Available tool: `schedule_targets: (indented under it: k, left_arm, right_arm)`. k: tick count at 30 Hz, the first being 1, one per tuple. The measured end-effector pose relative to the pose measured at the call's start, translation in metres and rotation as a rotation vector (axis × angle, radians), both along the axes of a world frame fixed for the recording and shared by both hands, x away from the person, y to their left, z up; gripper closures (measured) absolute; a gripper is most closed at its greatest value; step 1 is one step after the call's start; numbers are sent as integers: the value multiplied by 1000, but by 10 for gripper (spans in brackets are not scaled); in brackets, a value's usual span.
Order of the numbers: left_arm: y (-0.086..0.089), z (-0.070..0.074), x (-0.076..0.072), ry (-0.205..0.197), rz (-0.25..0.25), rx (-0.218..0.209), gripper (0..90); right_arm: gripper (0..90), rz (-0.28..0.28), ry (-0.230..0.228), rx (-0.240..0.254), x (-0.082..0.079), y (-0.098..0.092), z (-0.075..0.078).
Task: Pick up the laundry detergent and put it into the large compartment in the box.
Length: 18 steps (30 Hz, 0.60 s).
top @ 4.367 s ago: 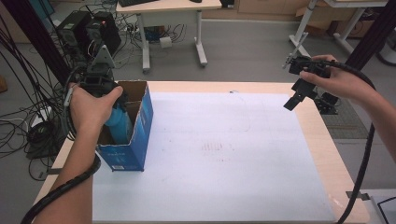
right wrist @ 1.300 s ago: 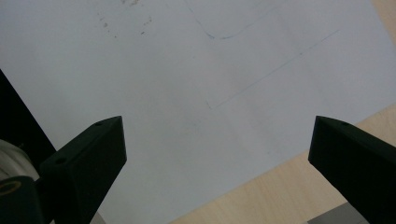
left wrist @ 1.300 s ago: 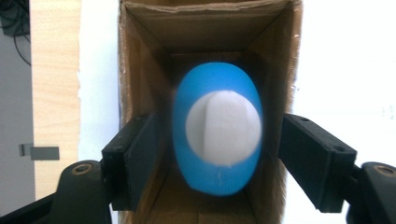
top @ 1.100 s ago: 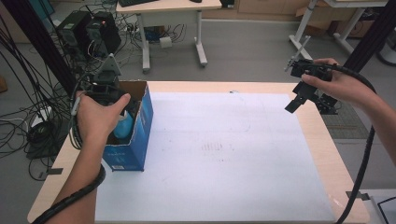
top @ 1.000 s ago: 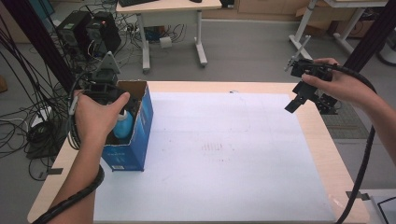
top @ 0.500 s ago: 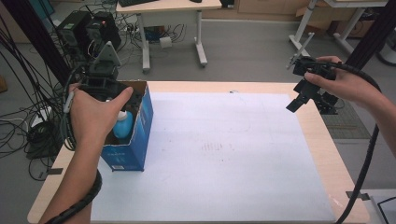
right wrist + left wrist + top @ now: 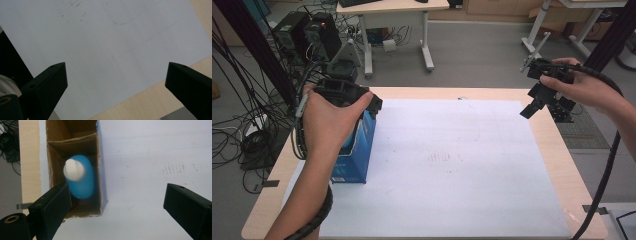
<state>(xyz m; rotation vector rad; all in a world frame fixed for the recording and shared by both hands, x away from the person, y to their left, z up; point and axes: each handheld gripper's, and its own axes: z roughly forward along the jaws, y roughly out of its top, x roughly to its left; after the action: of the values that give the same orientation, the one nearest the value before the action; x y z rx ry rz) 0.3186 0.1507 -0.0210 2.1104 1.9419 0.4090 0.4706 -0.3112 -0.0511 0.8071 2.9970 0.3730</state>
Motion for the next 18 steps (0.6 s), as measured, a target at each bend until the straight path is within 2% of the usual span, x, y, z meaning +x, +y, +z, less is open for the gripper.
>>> schedule_targets:
  k: [7, 11, 18]
  left_arm:
    - [-12, -1, 1, -6, -38, -5, 78]
    - [-15, -5, 9, 16, -65, -16, 78]
    - [-21, -6, 13, 17, -81, -14, 78]
  right_arm:
    - [44, 5, -2, 4, 1, 1, 1]
    - [44, 8, -2, 5, 2, 2, 1]
    - [44, 3, -4, 2, 3, 1, 3]
